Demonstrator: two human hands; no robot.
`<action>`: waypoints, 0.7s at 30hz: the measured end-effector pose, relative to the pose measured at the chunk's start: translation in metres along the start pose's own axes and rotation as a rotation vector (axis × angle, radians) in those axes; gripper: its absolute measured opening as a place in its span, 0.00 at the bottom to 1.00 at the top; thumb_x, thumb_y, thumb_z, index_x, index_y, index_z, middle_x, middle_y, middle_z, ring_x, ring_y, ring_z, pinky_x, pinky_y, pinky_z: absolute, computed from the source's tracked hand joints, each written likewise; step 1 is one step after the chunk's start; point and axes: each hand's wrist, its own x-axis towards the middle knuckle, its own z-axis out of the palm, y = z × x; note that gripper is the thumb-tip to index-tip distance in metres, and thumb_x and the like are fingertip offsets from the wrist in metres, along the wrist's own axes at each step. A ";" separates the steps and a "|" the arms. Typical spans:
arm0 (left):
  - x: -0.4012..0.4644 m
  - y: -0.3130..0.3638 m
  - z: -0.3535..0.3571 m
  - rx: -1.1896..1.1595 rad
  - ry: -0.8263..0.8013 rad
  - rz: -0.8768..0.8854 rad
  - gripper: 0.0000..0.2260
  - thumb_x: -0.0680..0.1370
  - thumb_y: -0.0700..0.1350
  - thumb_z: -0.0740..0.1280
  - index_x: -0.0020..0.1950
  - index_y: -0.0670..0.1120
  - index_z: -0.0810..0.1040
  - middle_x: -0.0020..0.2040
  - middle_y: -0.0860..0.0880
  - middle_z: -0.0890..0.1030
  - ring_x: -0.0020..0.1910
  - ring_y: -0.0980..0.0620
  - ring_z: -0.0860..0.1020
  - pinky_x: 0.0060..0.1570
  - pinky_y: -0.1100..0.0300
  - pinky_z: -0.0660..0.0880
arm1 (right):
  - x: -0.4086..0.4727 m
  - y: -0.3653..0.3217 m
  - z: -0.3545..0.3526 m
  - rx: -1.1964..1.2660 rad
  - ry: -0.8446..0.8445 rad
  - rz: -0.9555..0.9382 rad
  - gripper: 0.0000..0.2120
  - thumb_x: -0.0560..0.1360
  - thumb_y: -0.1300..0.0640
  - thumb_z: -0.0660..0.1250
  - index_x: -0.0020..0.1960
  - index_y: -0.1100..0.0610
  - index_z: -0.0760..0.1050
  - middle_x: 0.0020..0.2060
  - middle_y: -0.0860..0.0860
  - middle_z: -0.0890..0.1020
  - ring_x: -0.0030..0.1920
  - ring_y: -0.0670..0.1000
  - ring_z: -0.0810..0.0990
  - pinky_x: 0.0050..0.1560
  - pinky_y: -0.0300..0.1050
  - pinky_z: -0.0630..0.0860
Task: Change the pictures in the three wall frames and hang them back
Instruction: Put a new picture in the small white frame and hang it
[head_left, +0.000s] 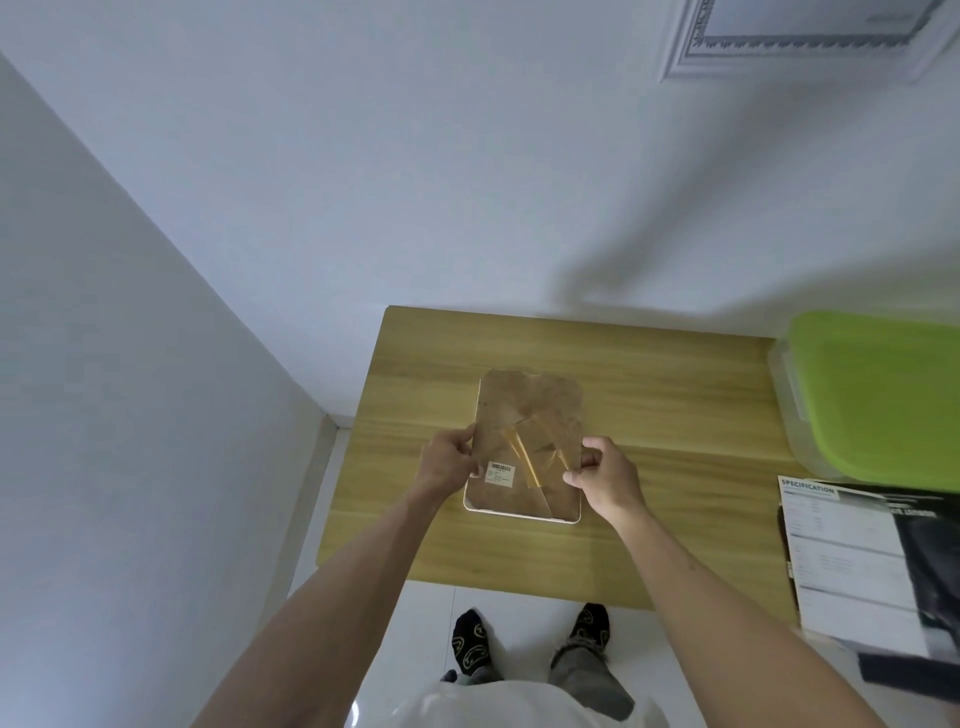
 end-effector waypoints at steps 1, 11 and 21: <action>0.000 0.000 0.001 0.026 -0.002 -0.007 0.28 0.65 0.30 0.72 0.63 0.48 0.80 0.32 0.52 0.74 0.36 0.55 0.71 0.32 0.67 0.67 | 0.000 0.001 0.001 -0.022 0.009 0.000 0.28 0.68 0.67 0.76 0.66 0.58 0.74 0.42 0.47 0.81 0.43 0.47 0.80 0.47 0.38 0.71; 0.009 0.000 0.002 0.293 -0.028 0.040 0.12 0.72 0.41 0.75 0.52 0.36 0.82 0.48 0.46 0.79 0.52 0.44 0.80 0.50 0.57 0.75 | 0.001 -0.002 0.004 -0.296 0.044 -0.093 0.17 0.67 0.62 0.78 0.54 0.60 0.81 0.48 0.53 0.81 0.49 0.54 0.80 0.50 0.45 0.73; 0.013 0.032 -0.007 0.957 -0.220 0.407 0.14 0.72 0.48 0.74 0.54 0.42 0.82 0.58 0.47 0.77 0.55 0.45 0.77 0.46 0.53 0.74 | 0.010 -0.029 0.010 -0.881 -0.047 -0.289 0.30 0.73 0.60 0.74 0.70 0.61 0.66 0.64 0.58 0.69 0.64 0.58 0.73 0.55 0.50 0.77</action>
